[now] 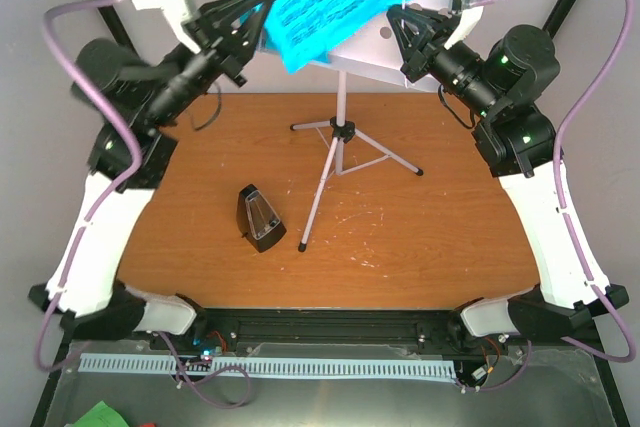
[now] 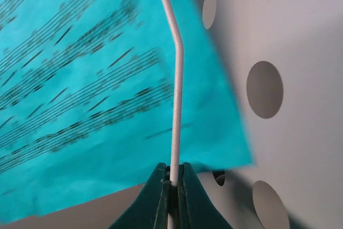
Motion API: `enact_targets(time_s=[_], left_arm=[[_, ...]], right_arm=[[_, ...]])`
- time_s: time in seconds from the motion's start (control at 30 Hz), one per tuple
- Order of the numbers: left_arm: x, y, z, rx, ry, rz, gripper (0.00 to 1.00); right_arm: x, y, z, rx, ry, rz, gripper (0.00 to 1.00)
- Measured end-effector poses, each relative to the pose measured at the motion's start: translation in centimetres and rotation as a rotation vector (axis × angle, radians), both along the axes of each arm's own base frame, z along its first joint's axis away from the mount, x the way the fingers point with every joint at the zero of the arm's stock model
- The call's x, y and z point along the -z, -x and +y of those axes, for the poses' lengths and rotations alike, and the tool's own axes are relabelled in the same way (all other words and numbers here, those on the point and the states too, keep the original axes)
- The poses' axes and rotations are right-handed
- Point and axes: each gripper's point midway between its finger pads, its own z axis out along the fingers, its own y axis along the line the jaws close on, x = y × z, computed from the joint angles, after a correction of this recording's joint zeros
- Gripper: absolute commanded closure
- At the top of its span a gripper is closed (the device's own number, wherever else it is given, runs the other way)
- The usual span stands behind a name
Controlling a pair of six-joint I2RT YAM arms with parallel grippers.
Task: Pack up the instrument practice props
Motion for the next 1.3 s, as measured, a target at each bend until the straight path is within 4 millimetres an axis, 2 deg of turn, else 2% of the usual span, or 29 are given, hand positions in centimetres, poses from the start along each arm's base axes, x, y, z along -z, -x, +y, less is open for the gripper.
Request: enact_targets(time_s=[0.1,0.2,0.27,0.33,0.47,0.6,0.73,0.87,0.93,1.17,1.23,1.3], left_arm=[[0.7,1.7,2.5,-0.068,0.02,0.024,1.0],[2.6,3.1,4.3,-0.112,0.023,0.063,1.0],[4.0,3.9,4.9,-0.114,0.012,0.085,1.0],[5.5,5.0,5.2,-0.097,-0.011,0.105,1.0],[8.0,7.7,5.0,-0.005,-0.069,0.119,1.0],[10.9,10.3,4.5,0.104,-0.124,0.135,1.0],[14.4,12.6,3.5,0.246,-0.184,0.167,1.0],[19.6,12.5,1.8,0.366,-0.249,0.291,1.0],[23.2,11.7,0.8,0.407,-0.279,0.39,1.0],[34.5,9.2,-2.2,0.529,-0.335,0.725,1.0],[37.7,8.8,-3.6,0.557,-0.363,0.824,1.0],[40.0,9.1,-5.4,0.596,-0.404,0.89,1.0]], right_arm=[[0.0,0.0,0.0,0.001,-0.002,-0.003,0.95],[0.0,0.0,0.0,0.001,-0.002,-0.004,0.9],[0.1,-0.1,0.0,0.001,-0.004,0.002,0.86],[0.3,-0.3,0.0,0.004,-0.004,0.007,0.75],[0.3,-0.3,-0.1,0.014,-0.005,0.004,0.7],[0.3,-0.3,-0.2,0.017,-0.005,0.005,0.47],[0.1,0.6,-0.4,0.015,-0.002,-0.008,0.18],[-0.3,2.4,-1.3,0.017,-0.01,-0.029,0.04],[-0.5,3.6,-2.0,0.022,-0.013,-0.043,0.01],[-0.9,8.0,-4.4,0.051,-0.012,-0.115,0.0],[-0.7,9.1,-4.9,0.055,-0.002,-0.134,0.0],[-0.6,9.8,-5.3,0.061,0.012,-0.146,0.0]])
